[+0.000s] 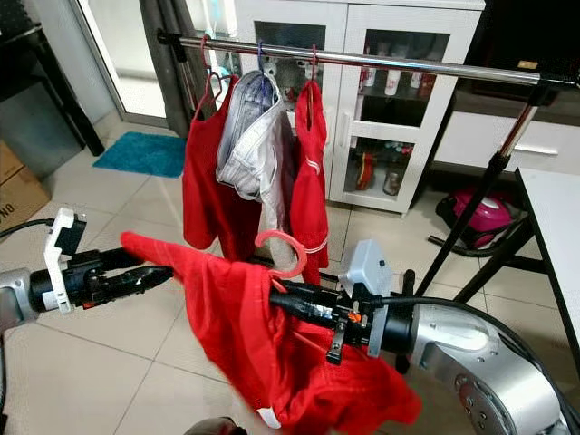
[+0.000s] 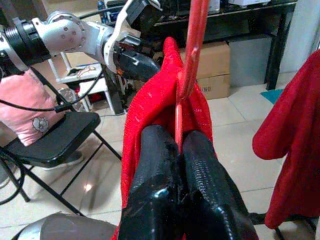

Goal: Hang hanger

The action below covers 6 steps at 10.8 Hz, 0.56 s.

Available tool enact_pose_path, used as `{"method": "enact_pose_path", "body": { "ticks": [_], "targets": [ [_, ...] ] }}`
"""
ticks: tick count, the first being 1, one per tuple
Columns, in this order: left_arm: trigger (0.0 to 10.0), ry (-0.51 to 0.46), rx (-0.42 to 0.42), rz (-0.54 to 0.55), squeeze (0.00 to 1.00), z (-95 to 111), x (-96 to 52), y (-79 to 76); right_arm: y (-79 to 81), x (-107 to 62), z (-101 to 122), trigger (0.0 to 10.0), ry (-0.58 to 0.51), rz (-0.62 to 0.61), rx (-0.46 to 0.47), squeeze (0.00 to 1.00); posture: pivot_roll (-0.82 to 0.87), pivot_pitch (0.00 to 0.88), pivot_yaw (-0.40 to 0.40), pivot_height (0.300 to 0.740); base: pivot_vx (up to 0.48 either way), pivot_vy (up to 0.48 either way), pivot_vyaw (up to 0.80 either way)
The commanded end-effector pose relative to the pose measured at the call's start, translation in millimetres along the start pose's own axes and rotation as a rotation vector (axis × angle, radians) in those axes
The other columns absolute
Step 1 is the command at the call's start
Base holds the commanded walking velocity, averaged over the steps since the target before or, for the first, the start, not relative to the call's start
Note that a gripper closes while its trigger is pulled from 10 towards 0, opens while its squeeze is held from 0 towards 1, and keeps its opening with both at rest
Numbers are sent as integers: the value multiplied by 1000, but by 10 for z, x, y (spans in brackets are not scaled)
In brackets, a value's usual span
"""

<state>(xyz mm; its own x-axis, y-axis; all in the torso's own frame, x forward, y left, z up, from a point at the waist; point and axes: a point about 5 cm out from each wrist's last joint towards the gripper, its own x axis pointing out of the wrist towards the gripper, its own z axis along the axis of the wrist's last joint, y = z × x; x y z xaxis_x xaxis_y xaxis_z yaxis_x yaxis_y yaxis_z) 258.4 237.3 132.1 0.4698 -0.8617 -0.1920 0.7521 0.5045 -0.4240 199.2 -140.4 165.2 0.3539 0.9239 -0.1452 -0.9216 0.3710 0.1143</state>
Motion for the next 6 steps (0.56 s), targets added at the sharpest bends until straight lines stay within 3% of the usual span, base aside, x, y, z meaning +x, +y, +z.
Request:
{"method": "enact_pose_path", "body": {
  "ticks": [1, 3, 6],
  "targets": [
    [0, 8, 3, -23, 0, 28, 8, -7, 35, -6, 107, 10000, -31, 28, -35, 0, 51, 0, 91, 723, 0, 0, 0],
    [0, 18, 6, -43, 0, 1, 16, 18, 43, -12, 106, 10000, -30, 33, -30, 0, 46, 0, 93, 723, 0, 0, 0],
    [0, -10, 63, 29, 0, -11, 43, 119, 38, -3, 112, 10000, -31, 34, -30, 0, 41, 0, 90, 723, 0, 0, 0]
  ]
}}
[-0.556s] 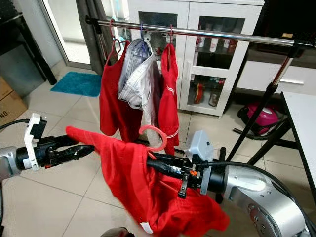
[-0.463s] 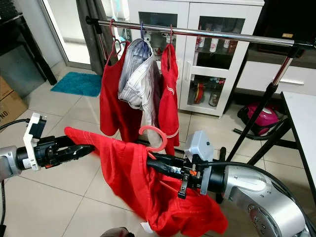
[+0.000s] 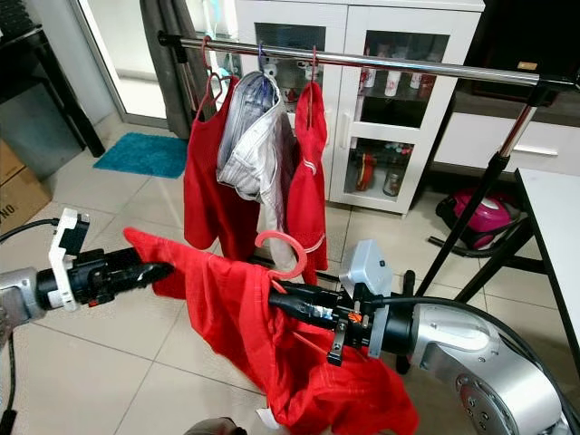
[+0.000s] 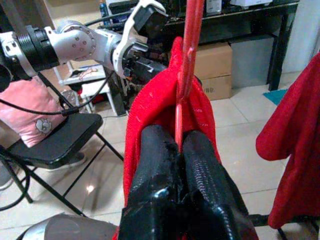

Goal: Hang hanger

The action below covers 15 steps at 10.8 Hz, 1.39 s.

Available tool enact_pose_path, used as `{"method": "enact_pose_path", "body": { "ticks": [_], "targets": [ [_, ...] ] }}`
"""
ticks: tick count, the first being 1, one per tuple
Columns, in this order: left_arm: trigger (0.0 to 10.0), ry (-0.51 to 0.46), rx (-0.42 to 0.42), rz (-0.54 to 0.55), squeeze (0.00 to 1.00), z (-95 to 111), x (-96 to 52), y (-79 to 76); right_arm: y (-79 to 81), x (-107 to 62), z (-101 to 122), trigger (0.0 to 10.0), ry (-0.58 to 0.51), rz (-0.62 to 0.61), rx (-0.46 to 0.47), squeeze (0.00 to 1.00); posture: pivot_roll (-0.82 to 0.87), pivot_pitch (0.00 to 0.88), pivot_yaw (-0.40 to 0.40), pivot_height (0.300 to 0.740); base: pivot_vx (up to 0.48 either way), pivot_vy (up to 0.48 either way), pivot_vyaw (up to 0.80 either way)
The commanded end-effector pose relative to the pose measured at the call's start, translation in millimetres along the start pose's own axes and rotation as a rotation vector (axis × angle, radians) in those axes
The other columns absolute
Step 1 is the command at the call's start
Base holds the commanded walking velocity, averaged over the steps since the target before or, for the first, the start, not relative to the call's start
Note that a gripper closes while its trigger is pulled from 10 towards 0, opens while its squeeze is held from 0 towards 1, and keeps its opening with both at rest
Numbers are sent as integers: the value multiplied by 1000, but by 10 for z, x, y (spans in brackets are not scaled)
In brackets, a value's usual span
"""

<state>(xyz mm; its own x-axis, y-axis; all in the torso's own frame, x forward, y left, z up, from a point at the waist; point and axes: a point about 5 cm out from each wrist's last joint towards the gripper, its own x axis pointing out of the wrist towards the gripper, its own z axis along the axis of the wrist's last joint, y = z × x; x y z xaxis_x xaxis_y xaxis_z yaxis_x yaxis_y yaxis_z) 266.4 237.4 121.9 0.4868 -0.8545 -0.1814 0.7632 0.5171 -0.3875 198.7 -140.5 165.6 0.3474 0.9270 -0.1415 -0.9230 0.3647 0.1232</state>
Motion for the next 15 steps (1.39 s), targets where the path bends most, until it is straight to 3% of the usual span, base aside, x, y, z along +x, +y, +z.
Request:
{"method": "enact_pose_path", "body": {
  "ticks": [1, 5, 9, 12, 13, 14, 15],
  "targets": [
    [0, -5, 20, 3, 0, 48, 8, 8, 37, 3, 109, 10000, -28, 28, -39, 0, 41, 0, 90, 723, 0, 0, 0],
    [0, -38, 9, 8, 0, 61, 4, 45, 43, 5, 107, 10000, -29, 27, -37, 0, 41, 0, 92, 723, 0, 0, 0],
    [0, -209, -6, 177, 0, 169, -61, 203, 36, -1, 110, 10000, -35, 18, -34, 0, 42, 0, 95, 723, 0, 0, 0],
    [0, -396, -100, 395, 0, 177, -119, 403, 4, -25, 125, 10000, -48, -2, -29, 0, 41, 0, 97, 723, 0, 0, 0],
    [0, -418, -116, 414, 0, 167, -122, 416, -3, -30, 127, 10000, -50, -7, -29, 0, 41, 0, 97, 723, 0, 0, 0],
    [0, -390, -103, 364, 0, 113, -104, 351, -17, -40, 132, 10000, -54, -16, -29, 0, 44, 0, 96, 723, 0, 0, 0],
    [10000, -346, -98, 314, 0, 50, -122, 299, -27, -42, 130, 10000, -51, -22, -31, 0, 44, 0, 96, 723, 0, 0, 0]
  ]
}}
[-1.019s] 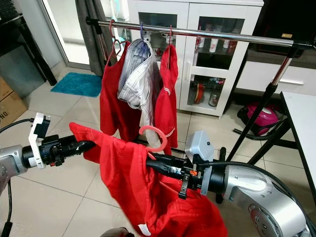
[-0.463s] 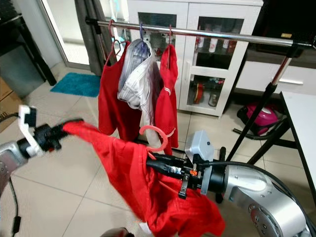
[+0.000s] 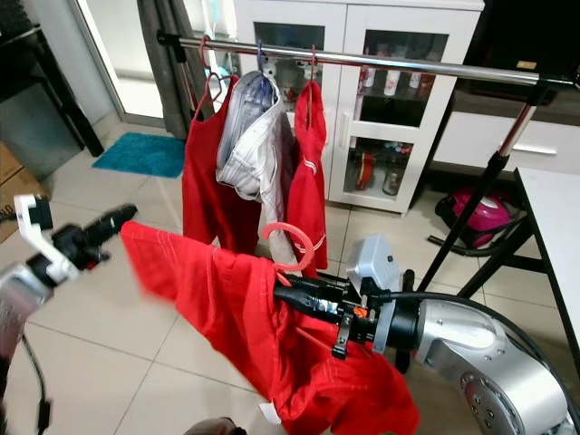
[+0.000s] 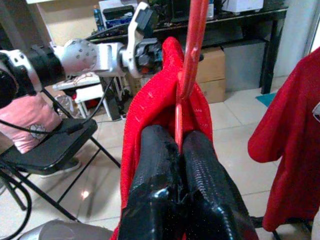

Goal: Hang hanger

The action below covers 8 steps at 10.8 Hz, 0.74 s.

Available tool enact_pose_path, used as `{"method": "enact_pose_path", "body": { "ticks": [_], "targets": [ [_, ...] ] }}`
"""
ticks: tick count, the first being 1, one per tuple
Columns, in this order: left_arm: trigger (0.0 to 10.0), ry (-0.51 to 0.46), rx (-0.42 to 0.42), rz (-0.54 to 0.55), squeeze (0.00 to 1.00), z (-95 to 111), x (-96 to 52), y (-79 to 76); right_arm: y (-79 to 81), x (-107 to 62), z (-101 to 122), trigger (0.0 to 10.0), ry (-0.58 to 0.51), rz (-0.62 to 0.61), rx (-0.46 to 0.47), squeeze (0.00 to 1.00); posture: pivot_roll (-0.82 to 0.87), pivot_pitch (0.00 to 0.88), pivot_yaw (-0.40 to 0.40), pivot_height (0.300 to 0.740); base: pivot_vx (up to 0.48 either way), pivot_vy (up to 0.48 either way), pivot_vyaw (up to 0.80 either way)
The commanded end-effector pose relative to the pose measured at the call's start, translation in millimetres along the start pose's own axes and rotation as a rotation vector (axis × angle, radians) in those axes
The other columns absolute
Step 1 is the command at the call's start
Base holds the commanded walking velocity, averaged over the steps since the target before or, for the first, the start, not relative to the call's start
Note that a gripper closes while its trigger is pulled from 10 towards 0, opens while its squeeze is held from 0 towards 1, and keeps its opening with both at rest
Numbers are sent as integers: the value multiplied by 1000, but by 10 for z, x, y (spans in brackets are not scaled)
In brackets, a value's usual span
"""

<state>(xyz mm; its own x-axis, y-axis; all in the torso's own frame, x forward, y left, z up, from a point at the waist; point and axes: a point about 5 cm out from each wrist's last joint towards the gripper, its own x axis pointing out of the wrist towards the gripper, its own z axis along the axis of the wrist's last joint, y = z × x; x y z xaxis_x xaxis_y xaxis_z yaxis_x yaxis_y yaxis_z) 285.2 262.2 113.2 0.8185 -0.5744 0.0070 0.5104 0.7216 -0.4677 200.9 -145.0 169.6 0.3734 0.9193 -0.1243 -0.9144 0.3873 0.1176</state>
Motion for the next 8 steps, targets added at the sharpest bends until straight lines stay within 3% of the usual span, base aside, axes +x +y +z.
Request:
{"method": "enact_pose_path", "body": {
  "ticks": [1, 2, 3, 5, 8],
  "targets": [
    [10000, 8, -9, -37, 310, 35, -68, -14, -6, -2, 89, 10000, -28, -3, -30, 0, 44, 0, 96, 723, 0, 0, 0],
    [10000, 17, -31, -96, 1000, 74, -227, -31, -28, -11, 92, 10000, -27, -11, -31, 0, 46, 0, 94, 723, 0, 0, 0],
    [10000, 67, -21, -156, 1000, 138, -385, -52, -48, -35, 96, 10000, -22, -12, -34, 0, 51, 0, 90, 723, 0, 0, 0],
    [10000, 152, 9, -243, 1000, 257, -497, -122, -69, -53, 109, 10000, -14, 1, -40, 0, 60, 0, 83, 723, 0, 0, 0],
    [10000, 292, 84, -381, 1000, 204, -334, -227, -74, -31, 135, 10000, -10, 22, -54, 0, 51, 0, 91, 723, 0, 0, 0]
  ]
}}
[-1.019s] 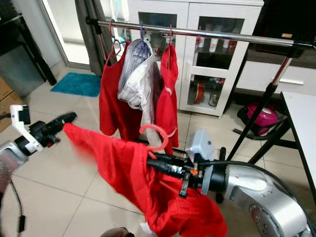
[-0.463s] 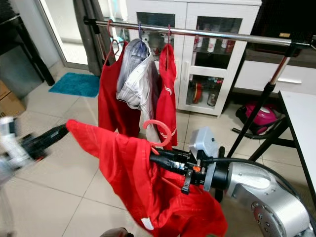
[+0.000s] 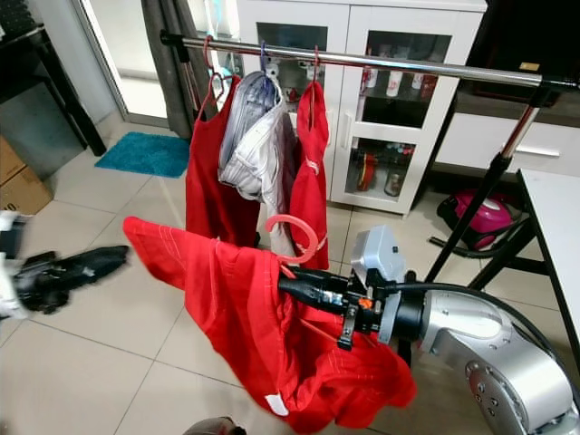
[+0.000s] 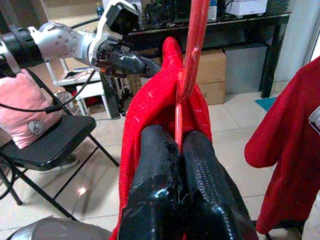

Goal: Hang hanger

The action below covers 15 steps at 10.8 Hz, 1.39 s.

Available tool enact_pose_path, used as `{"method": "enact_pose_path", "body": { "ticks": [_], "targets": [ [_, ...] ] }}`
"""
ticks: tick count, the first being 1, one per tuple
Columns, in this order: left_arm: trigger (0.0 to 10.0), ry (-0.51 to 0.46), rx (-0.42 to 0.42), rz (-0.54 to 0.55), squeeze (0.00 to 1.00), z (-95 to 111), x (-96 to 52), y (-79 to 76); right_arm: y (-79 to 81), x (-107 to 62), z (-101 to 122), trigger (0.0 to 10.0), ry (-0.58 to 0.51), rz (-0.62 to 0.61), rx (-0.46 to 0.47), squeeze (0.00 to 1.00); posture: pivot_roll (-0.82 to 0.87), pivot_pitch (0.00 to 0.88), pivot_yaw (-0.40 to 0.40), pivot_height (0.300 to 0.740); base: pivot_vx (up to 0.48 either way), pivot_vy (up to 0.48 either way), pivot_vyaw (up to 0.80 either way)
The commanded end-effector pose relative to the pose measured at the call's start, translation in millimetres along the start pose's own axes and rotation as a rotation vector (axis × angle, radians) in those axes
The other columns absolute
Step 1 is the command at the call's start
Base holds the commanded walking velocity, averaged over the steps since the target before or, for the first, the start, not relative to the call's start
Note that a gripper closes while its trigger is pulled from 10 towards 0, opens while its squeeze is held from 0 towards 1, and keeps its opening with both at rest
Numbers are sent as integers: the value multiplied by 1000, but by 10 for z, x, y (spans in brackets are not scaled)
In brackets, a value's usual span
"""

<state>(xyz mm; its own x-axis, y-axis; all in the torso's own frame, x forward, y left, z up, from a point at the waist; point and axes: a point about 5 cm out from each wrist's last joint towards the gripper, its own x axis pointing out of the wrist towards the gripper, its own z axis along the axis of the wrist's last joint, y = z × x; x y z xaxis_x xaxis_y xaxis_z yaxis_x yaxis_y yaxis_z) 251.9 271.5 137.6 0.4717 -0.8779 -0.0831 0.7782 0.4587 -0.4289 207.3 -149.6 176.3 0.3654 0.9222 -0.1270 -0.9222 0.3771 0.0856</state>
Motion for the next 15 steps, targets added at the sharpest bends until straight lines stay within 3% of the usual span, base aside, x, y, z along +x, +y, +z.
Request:
{"method": "enact_pose_path", "body": {
  "ticks": [1, 2, 3, 4, 6, 7, 9, 15],
  "targets": [
    [10000, 15, 39, -13, 1000, 53, 48, 13, 2, -13, 71, 10000, -14, 14, -23, 0, 51, 0, 91, 723, 0, 0, 0],
    [10000, 22, 51, -20, 1000, 61, 82, 26, 7, -18, 73, 10000, -14, 14, -24, 0, 47, 0, 94, 723, 0, 0, 0],
    [10000, 51, 90, -26, 784, 65, 168, 68, 16, -22, 76, 10000, -13, 15, -25, 0, 44, 0, 94, 723, 0, 0, 0],
    [10000, 68, 92, -33, 43, 67, 232, 89, 20, -20, 75, 10000, -12, 17, -26, 0, 44, 0, 93, 723, 0, 0, 0],
    [10000, 92, 116, -28, 0, 46, 326, 133, 20, -12, 71, 10000, -9, 18, -29, 0, 41, 0, 97, 723, 0, 0, 0],
    [0, 71, 127, 46, 0, 41, 316, 223, 28, -8, 73, 10000, -10, 18, -29, 0, 39, 0, 99, 723, 0, 0, 0],
    [0, 50, 110, 59, 0, 37, 287, 257, 36, -1, 61, 10000, -10, 21, -24, 0, 41, 0, 96, 723, 0, 0, 0],
    [0, 29, 112, 15, 0, 50, 445, 285, 35, 4, 63, 10000, -11, 18, -27, 0, 31, 0, 99, 723, 0, 0, 0]
  ]
}}
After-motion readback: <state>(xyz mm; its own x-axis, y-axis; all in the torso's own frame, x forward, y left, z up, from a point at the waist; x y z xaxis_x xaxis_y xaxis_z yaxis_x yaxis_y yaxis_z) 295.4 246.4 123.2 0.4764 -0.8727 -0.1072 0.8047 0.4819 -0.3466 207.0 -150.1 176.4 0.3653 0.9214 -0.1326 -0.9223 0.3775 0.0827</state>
